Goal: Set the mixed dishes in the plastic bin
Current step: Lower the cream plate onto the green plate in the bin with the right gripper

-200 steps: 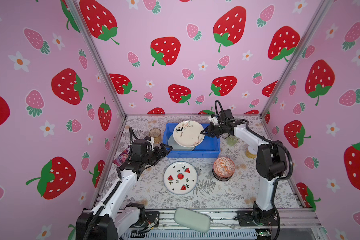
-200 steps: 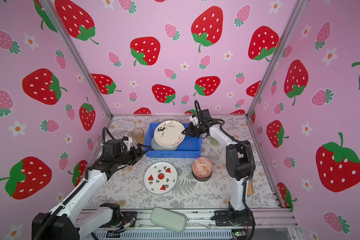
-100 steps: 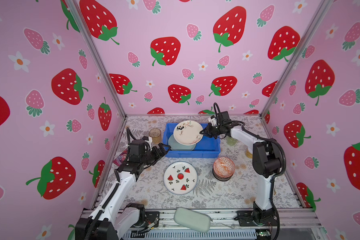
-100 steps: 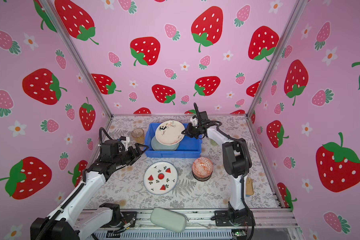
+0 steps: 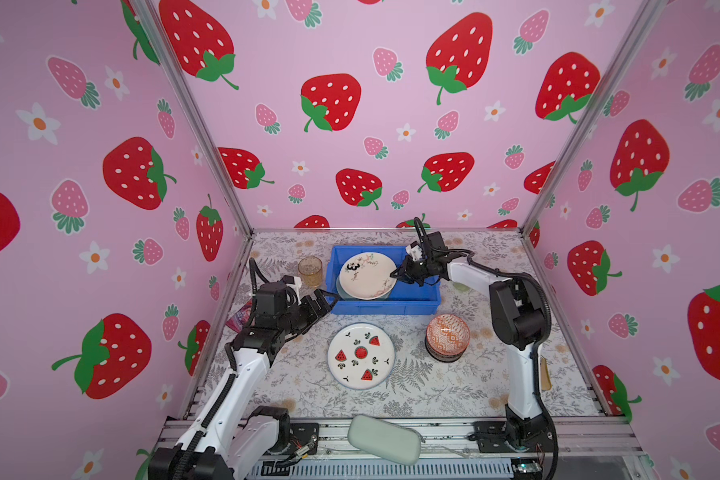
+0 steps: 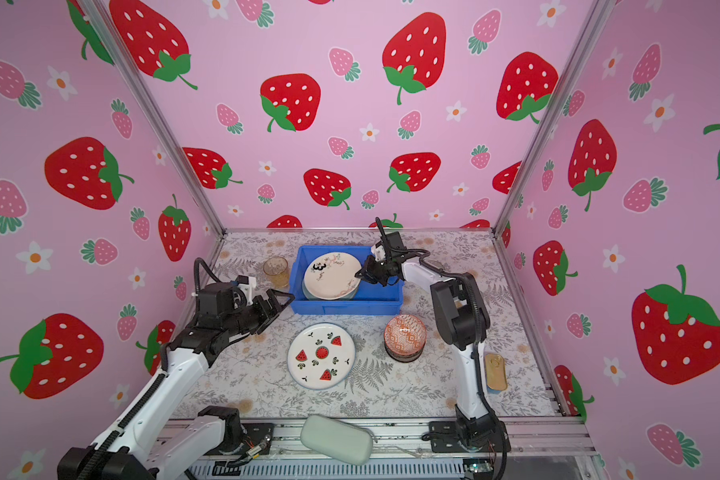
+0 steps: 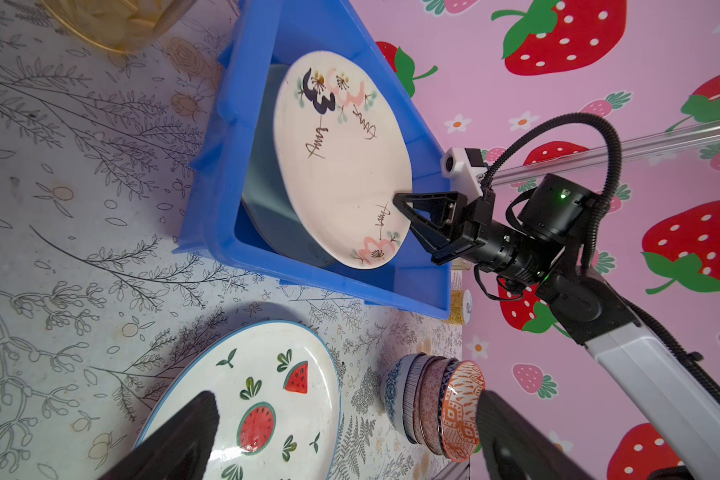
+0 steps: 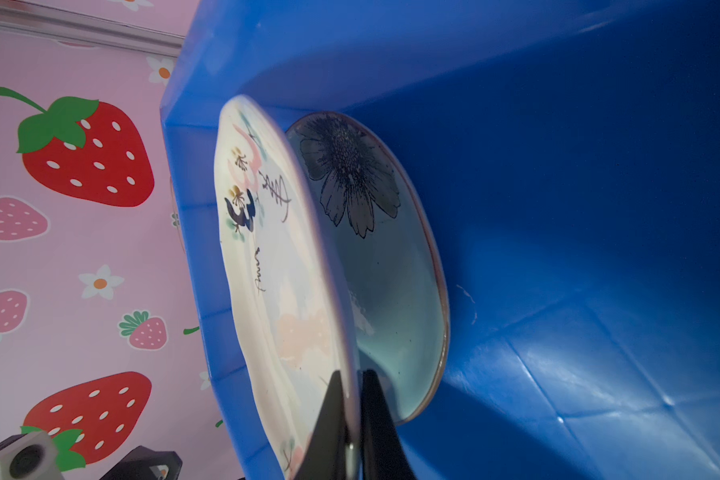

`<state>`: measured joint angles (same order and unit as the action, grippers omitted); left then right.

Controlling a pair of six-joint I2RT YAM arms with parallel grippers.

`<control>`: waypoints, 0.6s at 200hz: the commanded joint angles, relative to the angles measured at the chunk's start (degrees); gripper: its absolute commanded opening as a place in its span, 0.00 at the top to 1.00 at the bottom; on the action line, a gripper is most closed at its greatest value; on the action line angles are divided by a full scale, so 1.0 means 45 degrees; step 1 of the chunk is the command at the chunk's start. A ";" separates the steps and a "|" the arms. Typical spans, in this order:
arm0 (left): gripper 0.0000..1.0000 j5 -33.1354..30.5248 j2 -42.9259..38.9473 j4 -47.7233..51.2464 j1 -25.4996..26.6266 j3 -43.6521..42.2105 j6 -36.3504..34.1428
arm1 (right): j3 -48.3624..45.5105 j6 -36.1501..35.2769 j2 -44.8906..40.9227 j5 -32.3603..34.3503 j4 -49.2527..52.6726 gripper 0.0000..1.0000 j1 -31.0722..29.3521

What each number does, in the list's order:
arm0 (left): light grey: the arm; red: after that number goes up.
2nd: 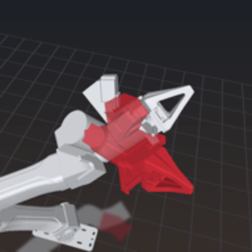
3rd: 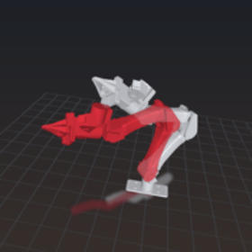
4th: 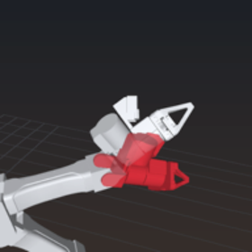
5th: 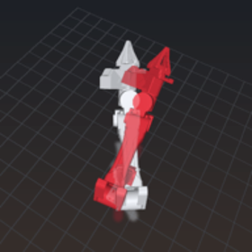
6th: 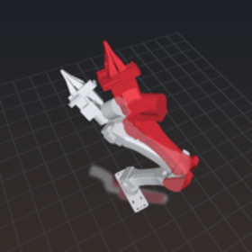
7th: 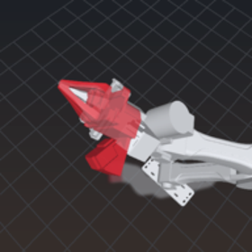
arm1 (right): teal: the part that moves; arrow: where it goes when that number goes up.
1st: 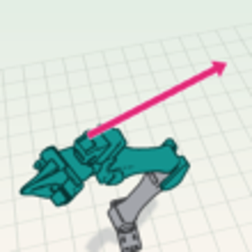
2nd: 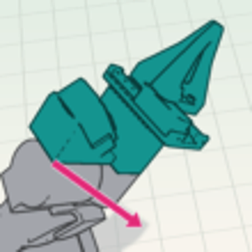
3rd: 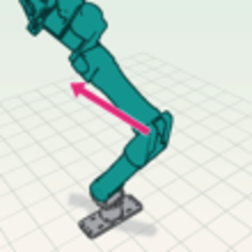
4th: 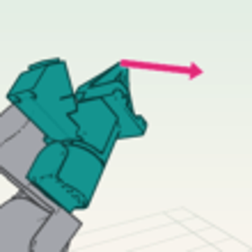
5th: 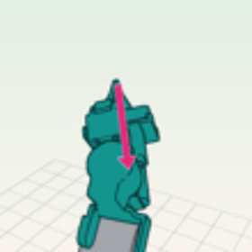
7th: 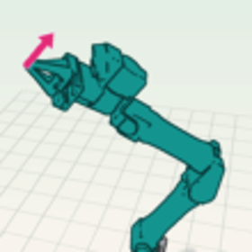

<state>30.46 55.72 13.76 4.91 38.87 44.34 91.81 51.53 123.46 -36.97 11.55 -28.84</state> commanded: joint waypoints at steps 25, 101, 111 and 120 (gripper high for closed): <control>0.01 0.0068 -0.0217 0.0055 -0.0126 -0.0162 -0.0141 | 0.0217 0.0486 0.0143 -0.0467 -0.1302 1.00 -0.0124; 0.01 0.0108 -0.0343 0.0112 -0.0172 -0.0279 -0.0136 | 0.0222 0.0678 0.0504 -0.0436 -0.1543 1.00 -0.0278; 0.01 0.0106 -0.0355 0.0119 -0.0170 -0.0298 -0.0125 | 0.0237 0.0698 0.0520 -0.0400 -0.1558 1.00 -0.0305; 0.01 0.0107 -0.0352 0.0102 -0.0172 -0.0313 -0.0127 | 0.0222 0.0698 0.0561 -0.0383 -0.1564 1.00 -0.0310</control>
<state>30.48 54.76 13.96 4.47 38.50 44.34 91.81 53.01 125.71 -36.25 9.39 -29.76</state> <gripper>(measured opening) 0.990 0.079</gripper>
